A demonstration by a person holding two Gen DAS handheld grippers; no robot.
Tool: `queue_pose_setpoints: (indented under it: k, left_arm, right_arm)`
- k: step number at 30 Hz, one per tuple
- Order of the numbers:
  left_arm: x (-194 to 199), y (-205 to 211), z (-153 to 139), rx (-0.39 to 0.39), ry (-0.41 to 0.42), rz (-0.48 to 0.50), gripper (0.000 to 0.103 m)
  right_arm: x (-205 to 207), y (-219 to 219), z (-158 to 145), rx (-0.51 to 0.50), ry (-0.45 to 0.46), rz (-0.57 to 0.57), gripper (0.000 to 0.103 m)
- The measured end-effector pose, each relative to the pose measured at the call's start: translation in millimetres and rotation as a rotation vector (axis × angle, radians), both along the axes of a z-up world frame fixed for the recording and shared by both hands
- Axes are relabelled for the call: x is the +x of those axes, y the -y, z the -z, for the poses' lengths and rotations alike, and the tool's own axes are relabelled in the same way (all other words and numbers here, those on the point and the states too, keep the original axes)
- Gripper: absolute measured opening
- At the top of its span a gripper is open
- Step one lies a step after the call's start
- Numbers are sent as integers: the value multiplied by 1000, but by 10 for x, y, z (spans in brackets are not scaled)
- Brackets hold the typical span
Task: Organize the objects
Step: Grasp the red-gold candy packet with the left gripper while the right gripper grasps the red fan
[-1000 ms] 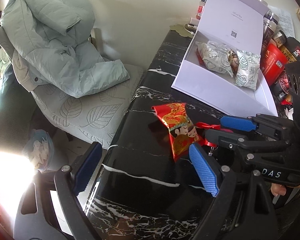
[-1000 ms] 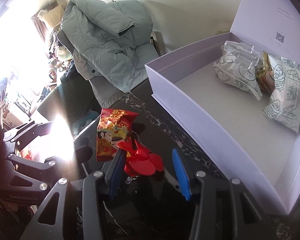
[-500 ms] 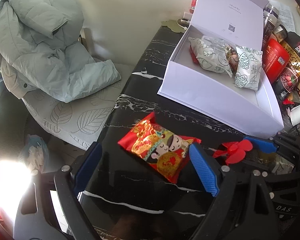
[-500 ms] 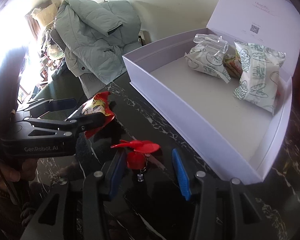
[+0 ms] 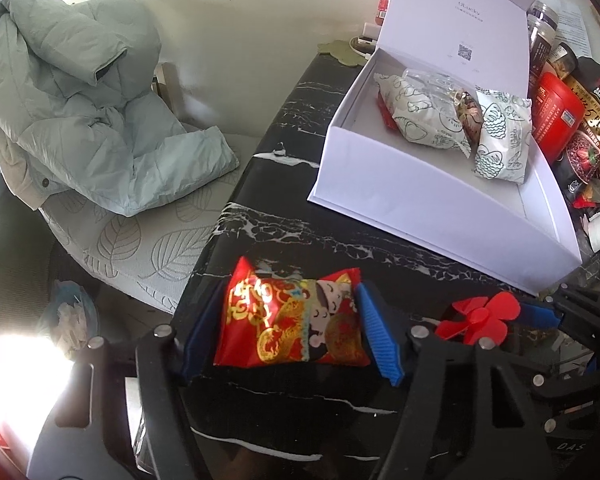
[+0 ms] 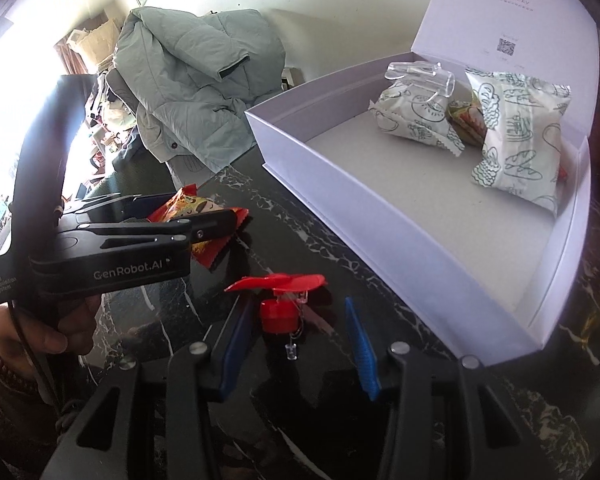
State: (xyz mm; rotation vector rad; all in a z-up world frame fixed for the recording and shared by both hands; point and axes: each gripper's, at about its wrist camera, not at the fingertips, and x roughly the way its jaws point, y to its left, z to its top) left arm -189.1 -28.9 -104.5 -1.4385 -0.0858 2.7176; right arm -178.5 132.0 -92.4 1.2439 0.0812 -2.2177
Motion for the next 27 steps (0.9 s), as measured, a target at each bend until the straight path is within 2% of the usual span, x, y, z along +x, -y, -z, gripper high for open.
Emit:
queue_pose_setpoints:
  k: [9, 21, 24, 27]
  left_arm:
    - [201, -90, -20, 12, 0, 54, 57]
    - [712, -257, -32, 21, 31, 76, 58]
    - [798, -263, -35, 37, 40, 106, 63]
    - [868, -261, -47, 19, 47, 107, 66]
  right_arm:
    - [102, -15, -2, 23, -11, -11, 23]
    - [470, -168, -35, 51, -25, -23, 23]
    - [573, -220, -34, 54, -28, -35, 23]
    - [659, -237, -29, 56, -27, -44, 23]
